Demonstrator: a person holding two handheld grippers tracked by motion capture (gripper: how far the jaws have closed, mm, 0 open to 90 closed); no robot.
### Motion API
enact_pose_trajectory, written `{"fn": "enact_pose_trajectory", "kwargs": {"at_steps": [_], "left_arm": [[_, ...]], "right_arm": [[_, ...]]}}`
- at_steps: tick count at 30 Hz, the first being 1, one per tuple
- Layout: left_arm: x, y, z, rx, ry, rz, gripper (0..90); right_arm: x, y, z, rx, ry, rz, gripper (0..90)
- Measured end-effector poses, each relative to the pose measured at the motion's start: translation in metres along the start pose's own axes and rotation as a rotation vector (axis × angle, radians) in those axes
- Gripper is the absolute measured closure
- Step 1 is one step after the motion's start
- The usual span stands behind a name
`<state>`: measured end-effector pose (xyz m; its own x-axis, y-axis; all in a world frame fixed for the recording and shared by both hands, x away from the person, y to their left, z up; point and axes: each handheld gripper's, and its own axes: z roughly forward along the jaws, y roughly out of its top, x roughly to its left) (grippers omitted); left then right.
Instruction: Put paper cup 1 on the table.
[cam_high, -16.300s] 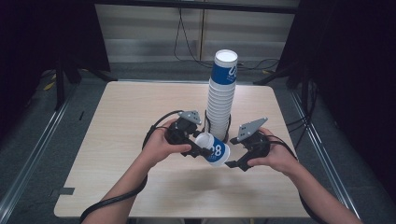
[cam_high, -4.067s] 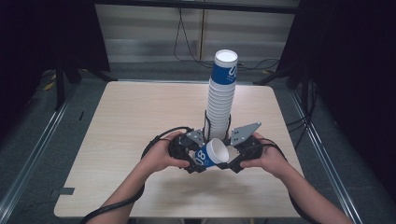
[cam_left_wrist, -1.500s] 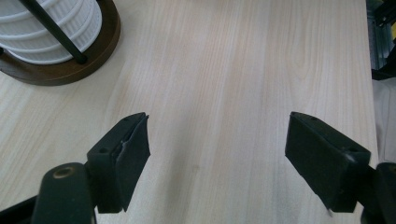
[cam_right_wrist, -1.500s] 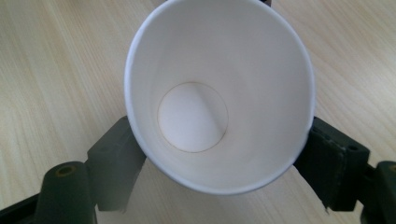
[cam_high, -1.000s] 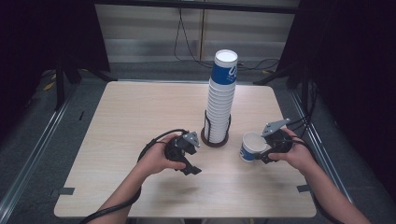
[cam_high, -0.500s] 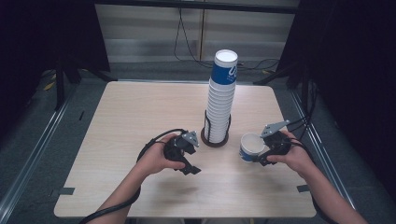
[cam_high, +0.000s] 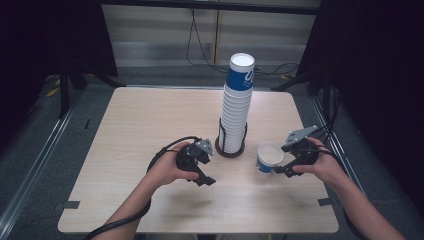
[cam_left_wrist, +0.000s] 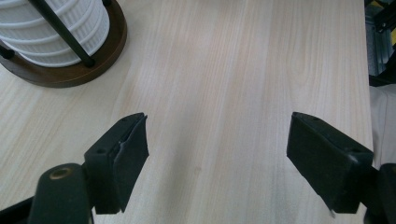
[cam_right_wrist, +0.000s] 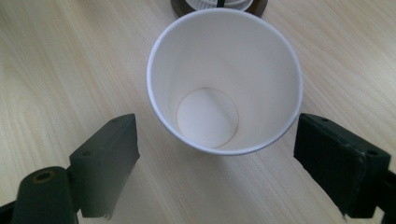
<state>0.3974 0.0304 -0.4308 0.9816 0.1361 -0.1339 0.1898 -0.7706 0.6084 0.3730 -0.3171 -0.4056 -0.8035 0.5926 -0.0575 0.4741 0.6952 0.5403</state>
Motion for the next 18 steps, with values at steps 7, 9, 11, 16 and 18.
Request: {"fn": "enact_pose_trajectory", "kwargs": {"at_steps": [7, 9, 11, 16, 18], "left_arm": [[0.001, 0.001, -0.002, -0.008, 0.004, -0.008, 20.3], [0.003, 0.001, -0.004, -0.010, 0.010, -0.010, 20.3], [0.004, 0.001, -0.005, -0.012, 0.011, -0.014, 20.2], [0.005, 0.002, -0.007, -0.012, 0.014, -0.020, 20.2], [0.006, 0.003, -0.009, -0.009, 0.016, -0.021, 20.1]], "right_arm": [[-0.003, 0.010, -0.016, -0.004, -0.014, -0.001, 13.3], [-0.004, 0.013, -0.019, -0.013, -0.012, 0.008, 13.3], [-0.005, 0.018, -0.022, -0.023, -0.005, 0.008, 13.3], [-0.005, 0.030, -0.024, -0.038, 0.006, 0.016, 13.3], [-0.005, 0.036, -0.024, -0.045, 0.012, 0.018, 13.4]]}}
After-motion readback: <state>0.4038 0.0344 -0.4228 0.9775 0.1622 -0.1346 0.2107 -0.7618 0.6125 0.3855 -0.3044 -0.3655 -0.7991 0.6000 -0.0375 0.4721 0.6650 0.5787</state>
